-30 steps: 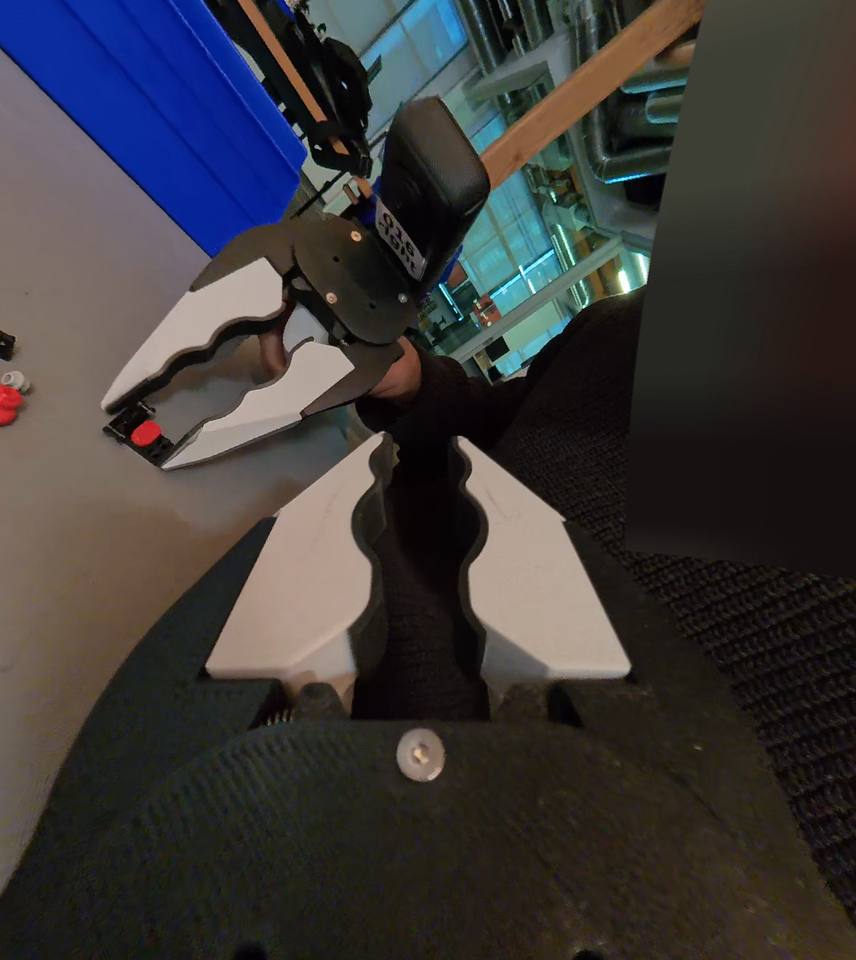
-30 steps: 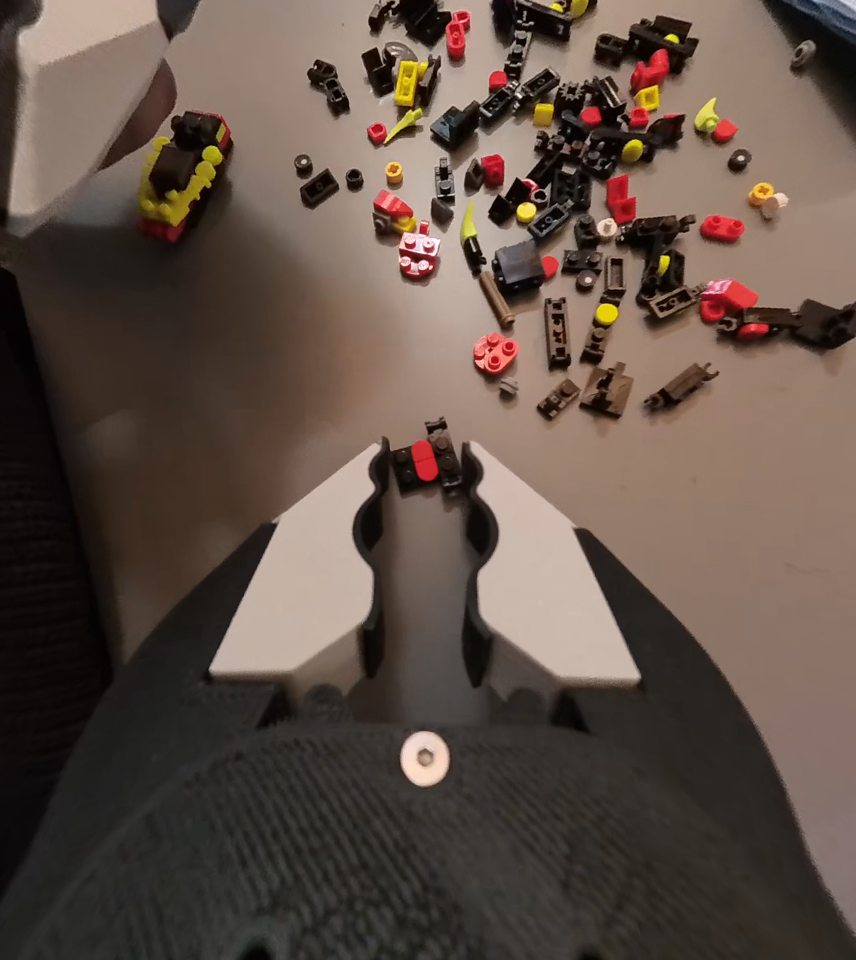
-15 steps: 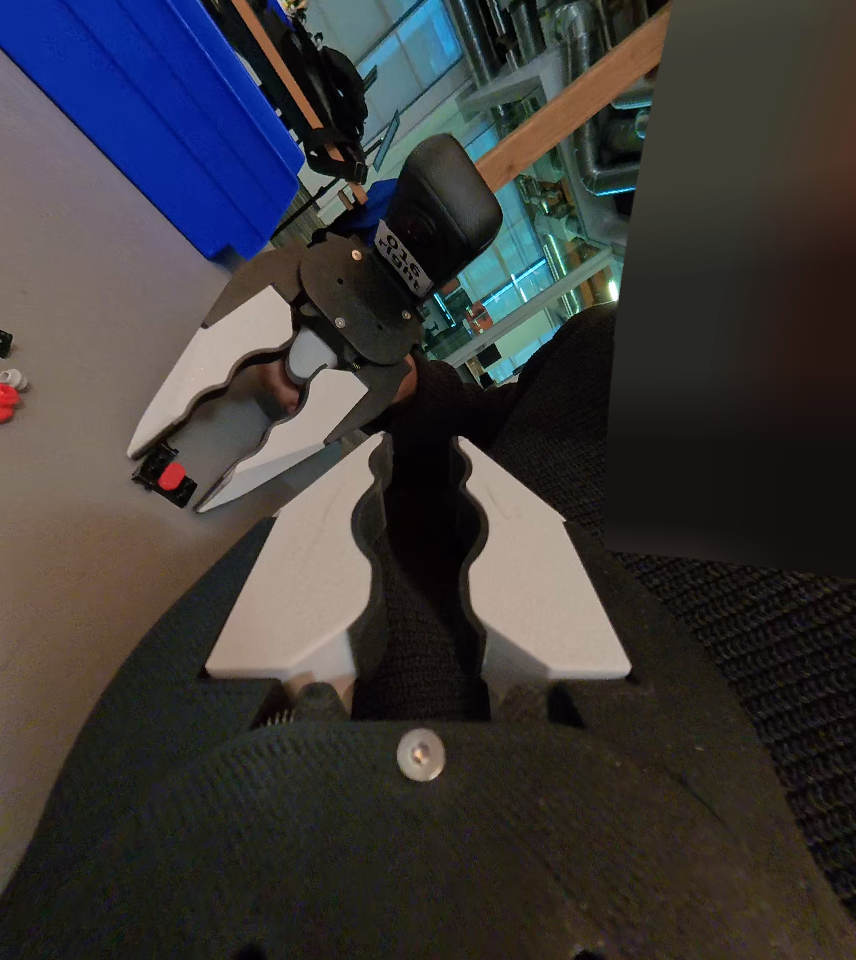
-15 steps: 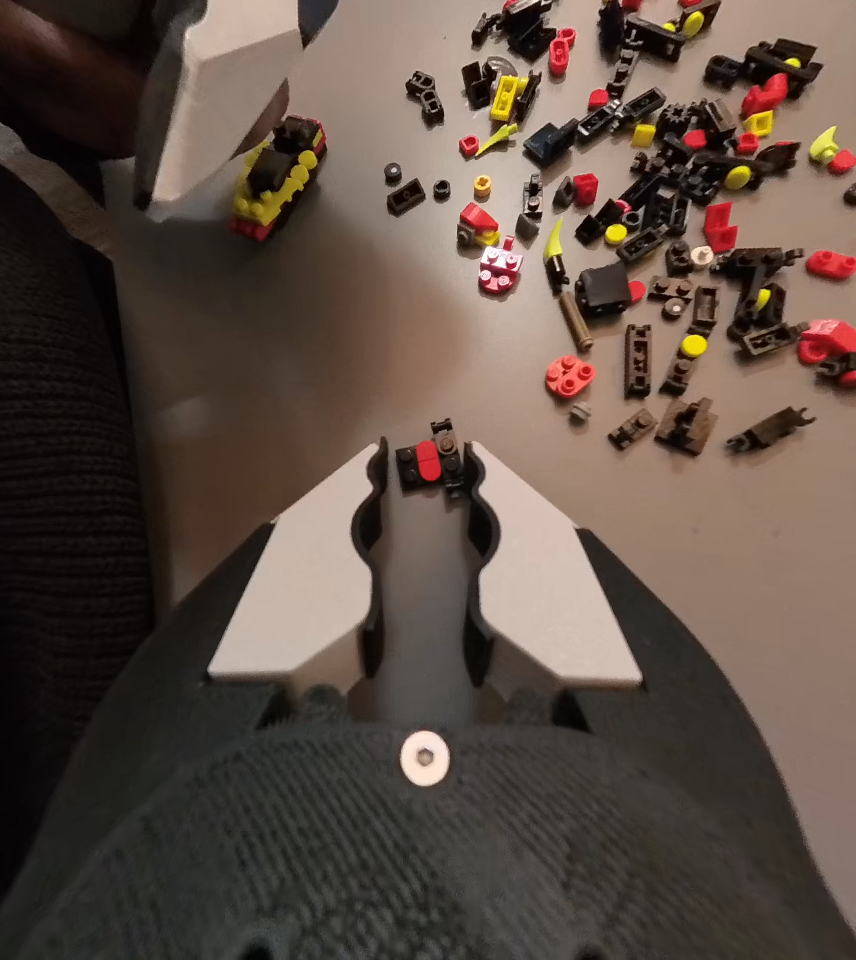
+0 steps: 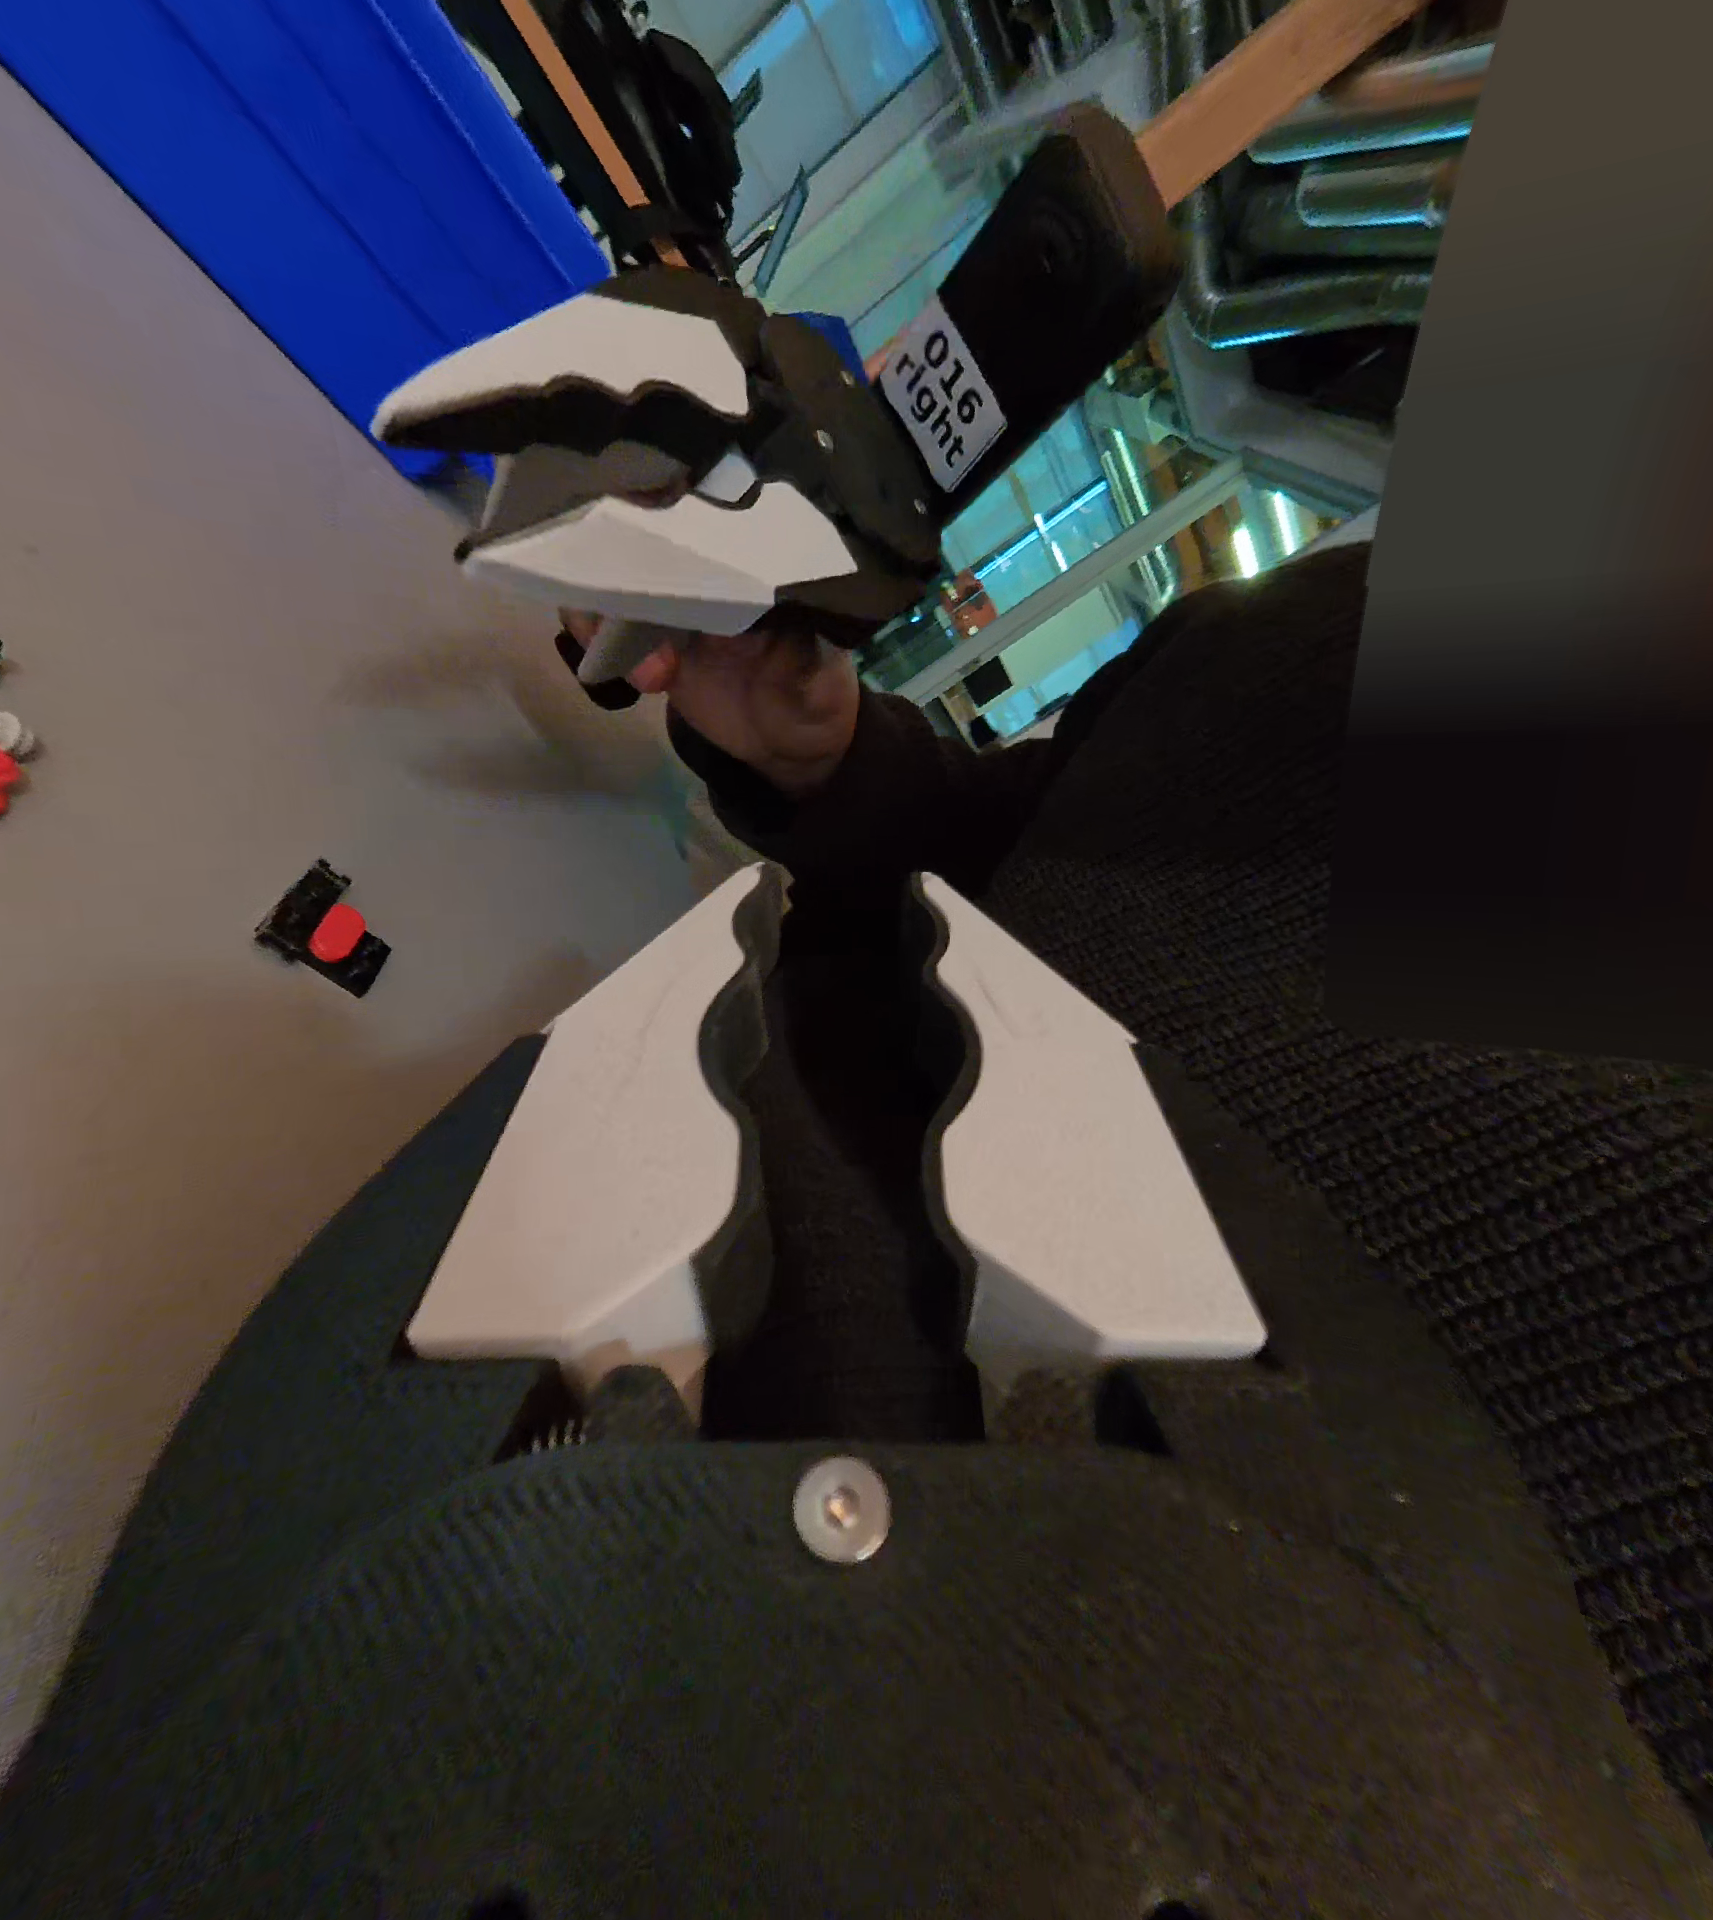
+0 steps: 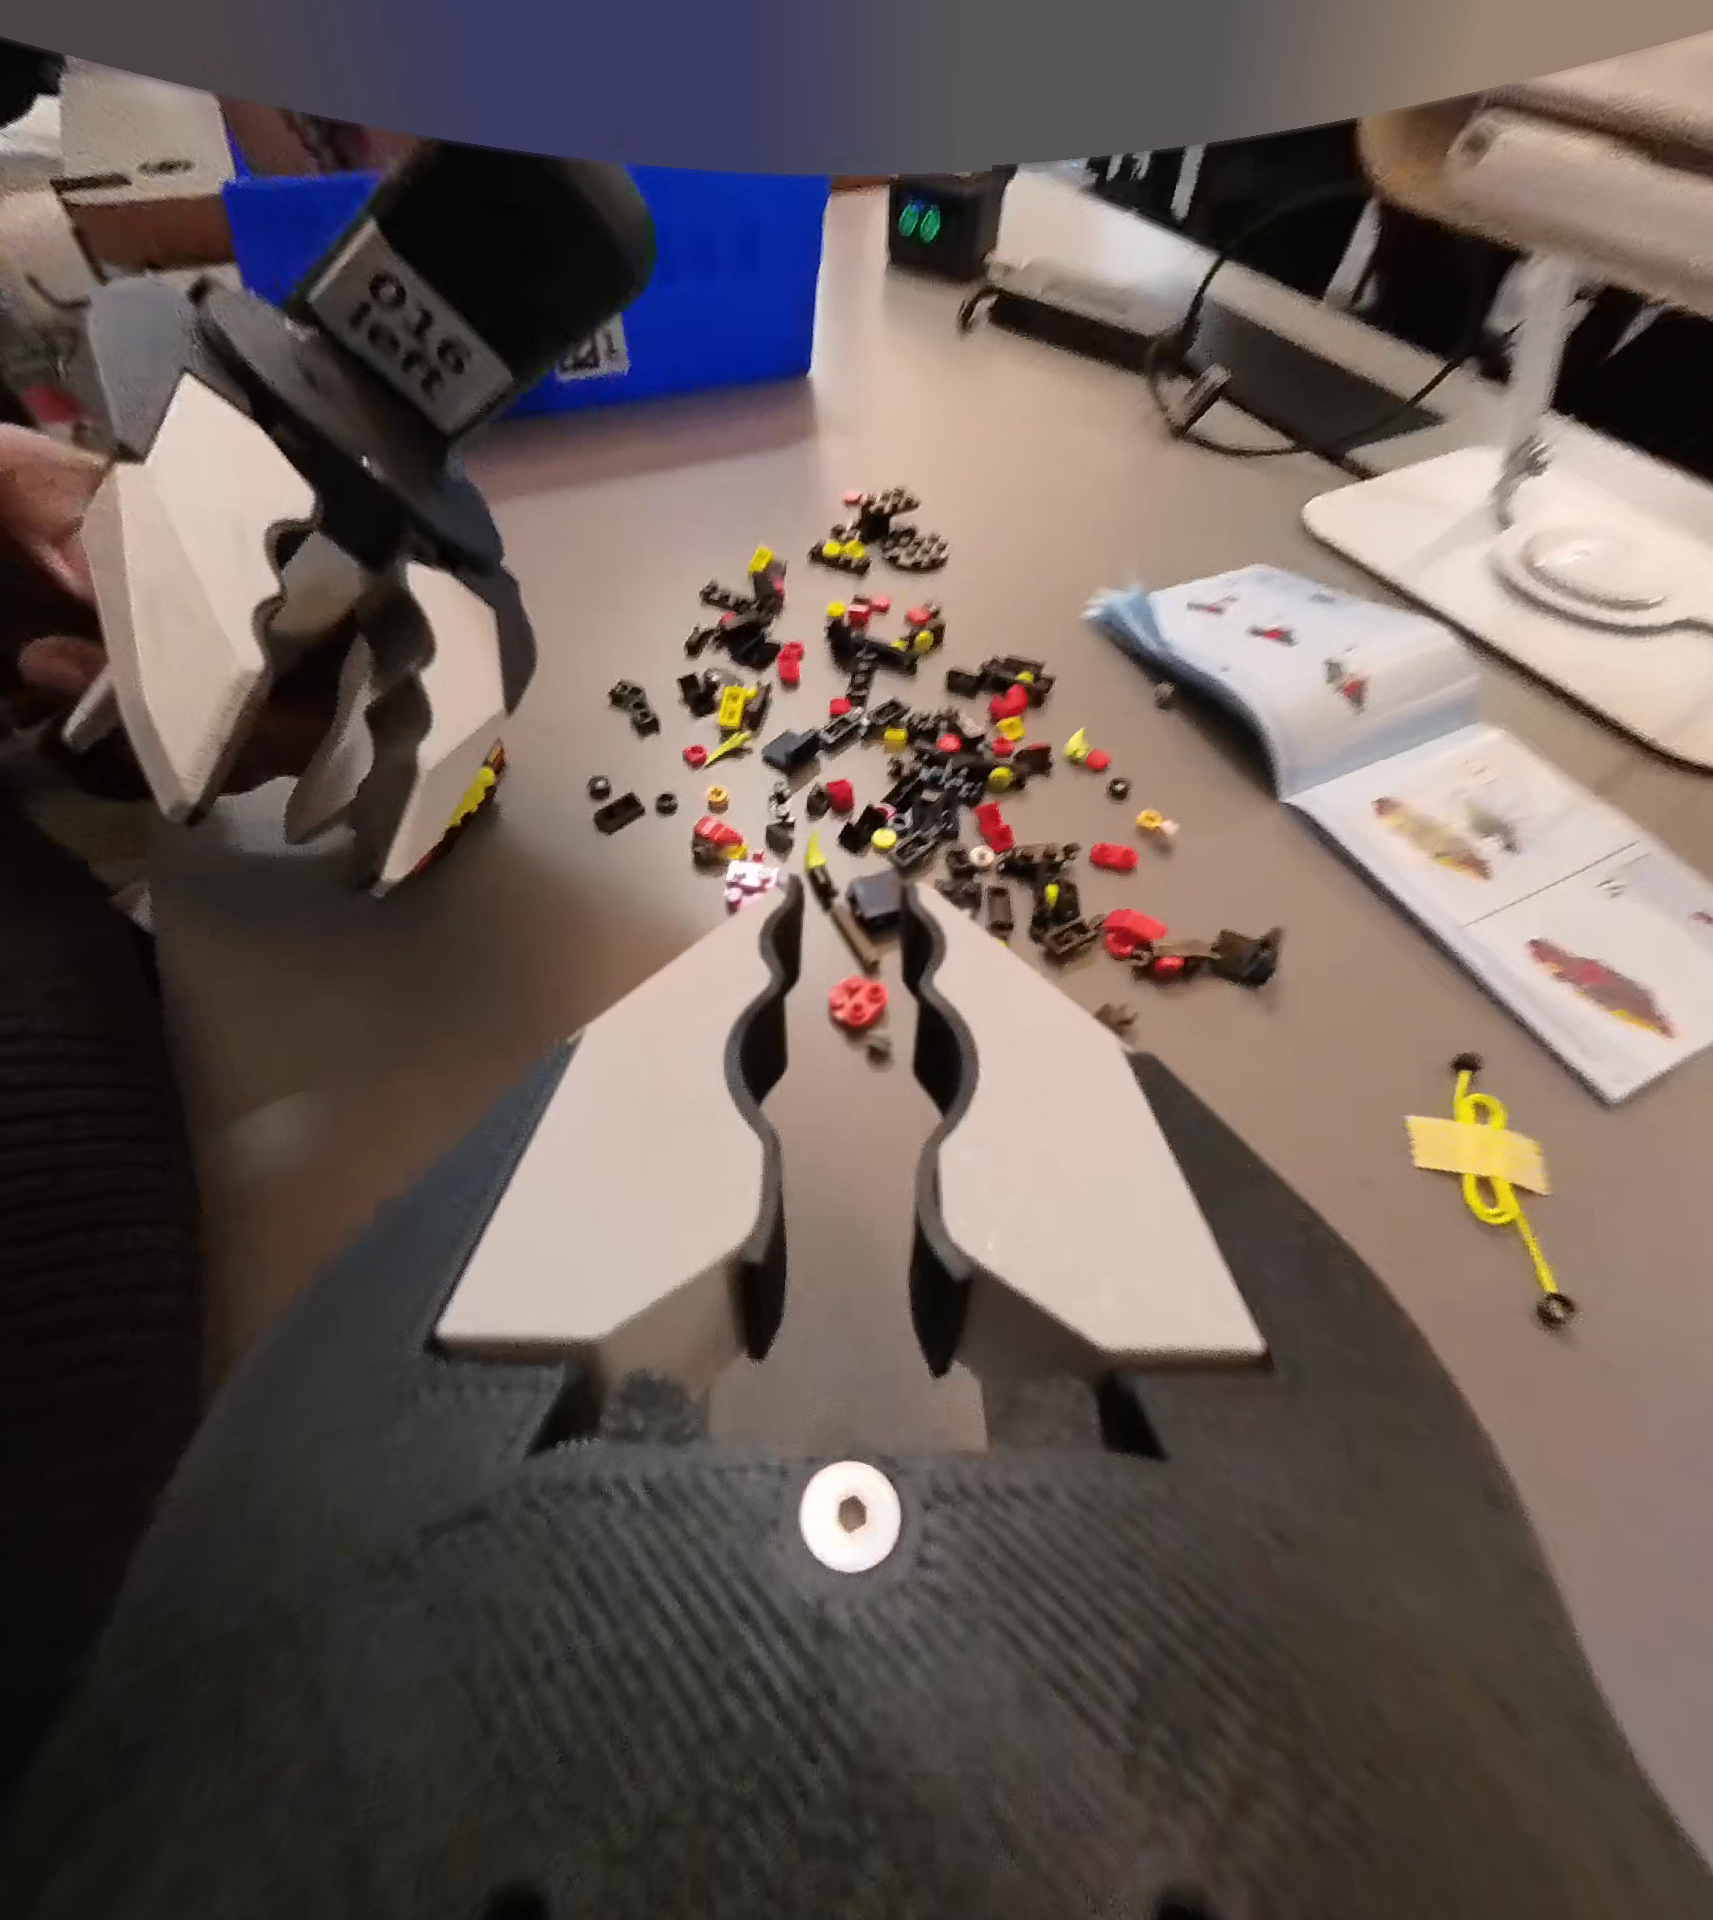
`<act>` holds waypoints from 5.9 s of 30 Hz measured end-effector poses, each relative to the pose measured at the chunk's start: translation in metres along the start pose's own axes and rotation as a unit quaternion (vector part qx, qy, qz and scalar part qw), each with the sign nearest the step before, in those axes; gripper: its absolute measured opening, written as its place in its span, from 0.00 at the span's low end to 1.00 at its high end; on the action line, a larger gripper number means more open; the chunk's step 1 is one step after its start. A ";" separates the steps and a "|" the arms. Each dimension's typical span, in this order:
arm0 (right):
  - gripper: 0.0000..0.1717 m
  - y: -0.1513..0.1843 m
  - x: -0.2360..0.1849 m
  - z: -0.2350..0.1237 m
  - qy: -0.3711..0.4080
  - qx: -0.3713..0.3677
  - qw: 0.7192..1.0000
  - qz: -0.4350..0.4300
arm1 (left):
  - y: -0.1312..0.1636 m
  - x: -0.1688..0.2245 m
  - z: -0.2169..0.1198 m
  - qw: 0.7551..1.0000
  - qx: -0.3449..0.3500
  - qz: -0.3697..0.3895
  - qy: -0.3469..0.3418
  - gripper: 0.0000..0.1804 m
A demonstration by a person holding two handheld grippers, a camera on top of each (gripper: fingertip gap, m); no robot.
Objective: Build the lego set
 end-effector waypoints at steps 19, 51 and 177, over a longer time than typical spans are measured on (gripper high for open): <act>0.30 0.023 -0.015 -0.044 0.125 -0.064 0.990 0.000 | -0.002 -0.001 0.048 0.982 -0.145 0.114 -0.035 0.12; 0.08 0.003 0.033 0.098 -0.061 -0.146 0.987 -0.030 | 0.019 0.033 -0.037 0.968 0.080 0.130 -0.200 0.11; 0.08 0.032 -0.060 0.036 -0.208 -0.209 0.945 -0.142 | -0.004 -0.006 -0.015 0.963 0.001 0.092 -0.253 0.07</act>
Point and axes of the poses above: each gripper's, where its closed fingertips meet, z out along the fingers, y out of its underside, x = y × z across the jaws, the point moved 10 cm from there along -z, back along the fingers, and after that the axes turned 6 degrees about y, right-handed, at the moved point
